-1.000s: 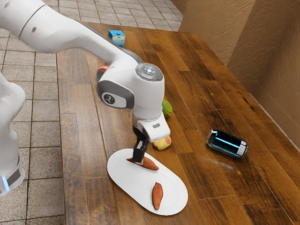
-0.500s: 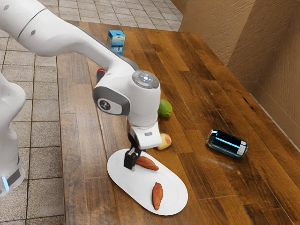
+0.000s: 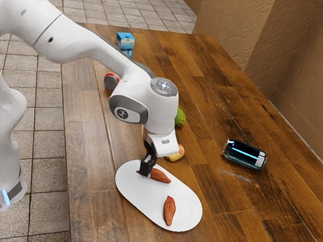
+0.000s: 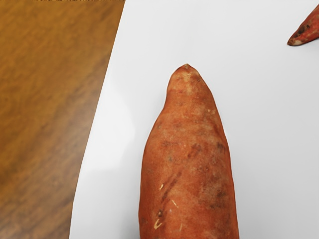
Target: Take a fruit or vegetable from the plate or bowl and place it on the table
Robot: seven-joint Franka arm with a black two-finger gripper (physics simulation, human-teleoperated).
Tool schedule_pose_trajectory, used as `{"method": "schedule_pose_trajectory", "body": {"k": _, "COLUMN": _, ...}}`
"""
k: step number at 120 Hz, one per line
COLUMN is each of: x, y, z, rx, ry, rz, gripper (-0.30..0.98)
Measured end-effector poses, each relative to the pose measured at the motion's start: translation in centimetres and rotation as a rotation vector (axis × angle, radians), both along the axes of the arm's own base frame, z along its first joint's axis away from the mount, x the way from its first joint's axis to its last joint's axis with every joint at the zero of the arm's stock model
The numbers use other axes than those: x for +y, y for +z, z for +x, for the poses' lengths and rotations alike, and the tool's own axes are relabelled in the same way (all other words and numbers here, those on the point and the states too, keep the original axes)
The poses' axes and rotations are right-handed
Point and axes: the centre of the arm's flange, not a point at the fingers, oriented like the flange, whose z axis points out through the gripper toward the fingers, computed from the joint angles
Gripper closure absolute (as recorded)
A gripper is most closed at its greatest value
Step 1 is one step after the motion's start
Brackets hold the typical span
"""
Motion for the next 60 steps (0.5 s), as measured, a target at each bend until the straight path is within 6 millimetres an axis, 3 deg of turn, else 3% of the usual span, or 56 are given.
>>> {"method": "schedule_pose_trajectory", "body": {"k": 21, "x": 0.6, "y": -1.1, "z": 0.9, "rx": -0.002, "ry": -0.002, "rz": 0.001, "gripper": 0.00}}
{"method": "schedule_pose_trajectory", "body": {"k": 60, "x": 0.2, "y": -1.3, "z": 1.3, "rx": -0.022, "ry": -0.027, "rz": -0.009, "gripper": 0.00}}
